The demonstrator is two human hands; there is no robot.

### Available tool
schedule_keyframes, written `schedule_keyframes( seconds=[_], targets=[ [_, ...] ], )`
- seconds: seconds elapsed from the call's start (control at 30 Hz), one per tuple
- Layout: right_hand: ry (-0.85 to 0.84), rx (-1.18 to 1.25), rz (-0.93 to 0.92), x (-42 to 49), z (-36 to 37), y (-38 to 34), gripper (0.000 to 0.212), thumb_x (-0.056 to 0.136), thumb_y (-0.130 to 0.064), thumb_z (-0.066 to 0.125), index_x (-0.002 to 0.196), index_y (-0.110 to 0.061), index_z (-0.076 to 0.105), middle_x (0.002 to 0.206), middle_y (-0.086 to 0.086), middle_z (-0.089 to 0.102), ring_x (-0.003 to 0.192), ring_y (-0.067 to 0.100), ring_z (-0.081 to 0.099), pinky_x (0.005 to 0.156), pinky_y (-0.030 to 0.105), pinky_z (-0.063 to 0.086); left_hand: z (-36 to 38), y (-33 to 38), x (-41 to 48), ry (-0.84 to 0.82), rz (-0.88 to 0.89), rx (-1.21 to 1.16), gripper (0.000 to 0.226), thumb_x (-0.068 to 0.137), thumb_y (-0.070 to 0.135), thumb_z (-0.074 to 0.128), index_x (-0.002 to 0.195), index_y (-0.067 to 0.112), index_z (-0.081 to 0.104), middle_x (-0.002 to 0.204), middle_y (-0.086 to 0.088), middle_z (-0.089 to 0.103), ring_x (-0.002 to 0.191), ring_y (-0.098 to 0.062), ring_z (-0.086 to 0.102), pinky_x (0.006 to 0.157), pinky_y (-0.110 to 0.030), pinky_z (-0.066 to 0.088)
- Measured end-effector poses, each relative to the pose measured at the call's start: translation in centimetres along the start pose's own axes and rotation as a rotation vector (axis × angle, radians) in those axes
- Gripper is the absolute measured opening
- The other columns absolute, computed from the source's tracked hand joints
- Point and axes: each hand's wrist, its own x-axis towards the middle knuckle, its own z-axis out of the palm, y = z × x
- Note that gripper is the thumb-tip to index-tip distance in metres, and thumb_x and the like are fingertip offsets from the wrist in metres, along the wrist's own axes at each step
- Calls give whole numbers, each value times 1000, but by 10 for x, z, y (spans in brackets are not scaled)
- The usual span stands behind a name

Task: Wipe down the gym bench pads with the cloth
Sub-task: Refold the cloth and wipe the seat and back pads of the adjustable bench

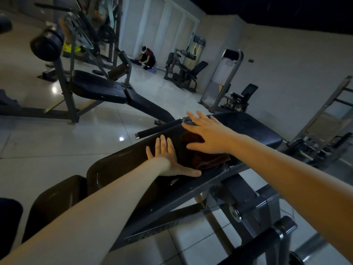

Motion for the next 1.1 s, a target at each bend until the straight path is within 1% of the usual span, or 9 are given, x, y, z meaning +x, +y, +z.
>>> schedule_keyframes(
  seconds=[0.13, 0.23, 0.4, 0.5, 0.67, 0.73, 0.83, 1.0, 1.1],
  targets=[
    [74, -46, 79, -1, 42, -15, 74, 93, -67, 34, 154, -36, 7, 164, 0, -6, 150, 24, -11, 122, 51, 8, 1, -5, 2, 24, 47, -44, 152, 57, 89, 62, 148, 9, -29, 154, -12, -39, 143, -28, -34, 117, -57, -17],
    [129, -62, 159, 1, 46, -22, 72, 93, -69, 30, 154, -37, 8, 164, 1, -3, 150, 25, -8, 121, 51, 5, 1, -4, 3, 24, 45, -34, 152, 56, 90, 61, 149, 10, -29, 155, -12, -39, 144, -29, -34, 117, -57, -17],
    [-65, -2, 83, -13, 31, -16, 73, 91, -71, 33, 153, -44, 4, 161, -4, -20, 147, 22, -21, 120, 55, -3, 2, -6, 2, 33, 58, -42, 151, 58, 88, 62, 148, 10, -30, 154, -13, -39, 144, -29, -34, 116, -57, -18],
    [-81, 15, 50, -24, 32, -11, 68, 95, -65, 31, 153, -44, 3, 160, -5, -22, 147, 20, -23, 121, 52, -2, 3, -6, 5, 26, 59, -33, 152, 57, 89, 62, 148, 10, -30, 154, -13, -40, 143, -30, -34, 117, -58, -16],
    [68, -57, 35, -3, 52, -11, 53, 104, -45, 21, 154, -33, 11, 162, 1, -14, 149, 26, -14, 122, 47, 3, 4, -5, 10, 11, 52, -23, 154, 56, 89, 62, 147, 8, -32, 152, -14, -42, 142, -30, -36, 116, -58, -17],
    [51, -99, -1, 22, 56, -4, 59, 101, -47, 9, 154, -24, 18, 163, 5, -4, 150, 29, -9, 121, 51, 8, 4, -7, 9, -4, 66, -45, 153, 57, 88, 63, 146, 9, -34, 150, -13, -45, 140, -30, -39, 115, -58, -20],
    [6, -158, -46, 69, 64, 10, 85, 85, -54, -8, 148, -13, 31, 163, 10, 11, 150, 34, -4, 118, 57, 14, 2, -10, 9, -27, 95, -55, 152, 59, 87, 62, 145, 9, -36, 148, -13, -47, 137, -30, -43, 114, -60, -21],
    [84, -68, 47, 98, 49, -2, 53, 103, -40, 22, 153, -23, 22, 163, 7, 4, 149, 33, 0, 120, 54, 14, 1, -11, 8, -16, 88, -50, 151, 58, 88, 62, 146, 11, -34, 150, -11, -46, 138, -28, -42, 115, -60, -19],
    [89, -27, 91, 90, 44, -9, 51, 104, -37, 26, 154, -28, 19, 164, 5, 1, 150, 31, -1, 121, 52, 10, 1, -9, 6, 4, 75, -58, 151, 58, 87, 63, 148, 12, -32, 152, -10, -43, 140, -28, -39, 115, -59, -19]
  ],
)
